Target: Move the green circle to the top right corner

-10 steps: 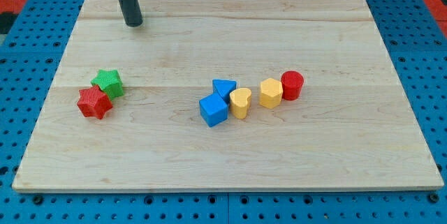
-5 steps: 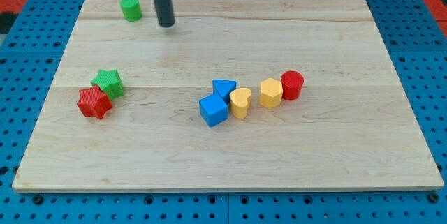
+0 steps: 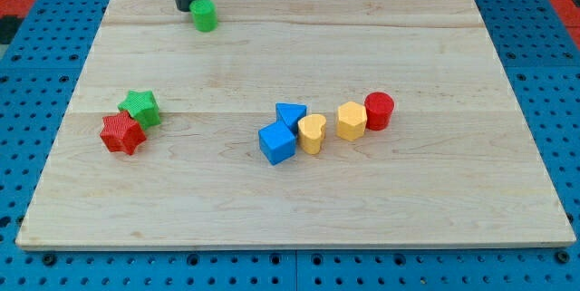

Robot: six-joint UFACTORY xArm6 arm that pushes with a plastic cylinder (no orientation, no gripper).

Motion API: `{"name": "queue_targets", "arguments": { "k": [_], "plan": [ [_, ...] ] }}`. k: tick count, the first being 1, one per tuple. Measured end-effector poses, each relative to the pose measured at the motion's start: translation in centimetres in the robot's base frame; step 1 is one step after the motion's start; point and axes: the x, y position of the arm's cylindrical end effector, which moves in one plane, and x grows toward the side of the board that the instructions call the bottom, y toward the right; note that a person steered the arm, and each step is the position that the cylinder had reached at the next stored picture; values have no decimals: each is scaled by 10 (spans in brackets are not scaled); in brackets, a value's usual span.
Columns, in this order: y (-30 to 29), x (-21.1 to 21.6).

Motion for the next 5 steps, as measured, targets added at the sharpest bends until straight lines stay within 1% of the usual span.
{"name": "queue_targets", "arguments": {
  "k": [1,2,3,4,5],
  "plan": [
    [-7,29],
    [55,26],
    [137,10],
    [147,-16],
    [94,-18]
  ]
}}
